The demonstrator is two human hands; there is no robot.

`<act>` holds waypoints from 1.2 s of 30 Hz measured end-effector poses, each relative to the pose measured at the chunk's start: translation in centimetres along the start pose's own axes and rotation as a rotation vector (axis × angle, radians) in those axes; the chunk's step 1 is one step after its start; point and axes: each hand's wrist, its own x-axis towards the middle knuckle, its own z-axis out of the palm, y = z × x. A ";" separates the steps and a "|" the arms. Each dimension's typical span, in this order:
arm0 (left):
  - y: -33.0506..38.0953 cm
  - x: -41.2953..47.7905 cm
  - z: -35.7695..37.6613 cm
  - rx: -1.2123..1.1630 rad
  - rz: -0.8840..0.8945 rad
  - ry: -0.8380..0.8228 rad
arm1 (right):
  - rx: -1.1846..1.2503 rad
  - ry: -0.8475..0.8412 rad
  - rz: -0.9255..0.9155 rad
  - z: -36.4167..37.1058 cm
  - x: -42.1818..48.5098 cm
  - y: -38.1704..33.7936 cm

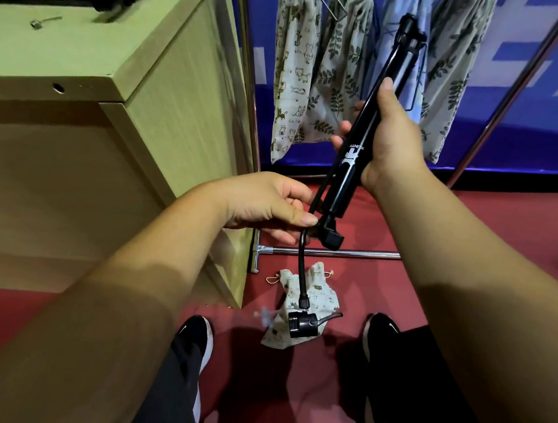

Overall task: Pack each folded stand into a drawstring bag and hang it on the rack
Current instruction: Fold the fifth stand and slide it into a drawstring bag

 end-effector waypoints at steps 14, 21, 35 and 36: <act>-1.2 0.8 1.3 0.224 0.112 -0.125 | 0.061 -0.176 0.084 -0.6 -0.4 0.3; -1.5 1.6 1.1 0.210 0.100 -0.057 | -0.358 0.044 -0.096 -0.4 -0.1 0.0; -4.1 3.1 0.5 1.017 -0.134 0.233 | -2.156 -0.573 -0.558 -3.2 -3.4 7.7; -4.1 3.1 0.7 1.077 -0.129 0.211 | -2.174 -0.616 -0.431 -3.8 -3.3 8.3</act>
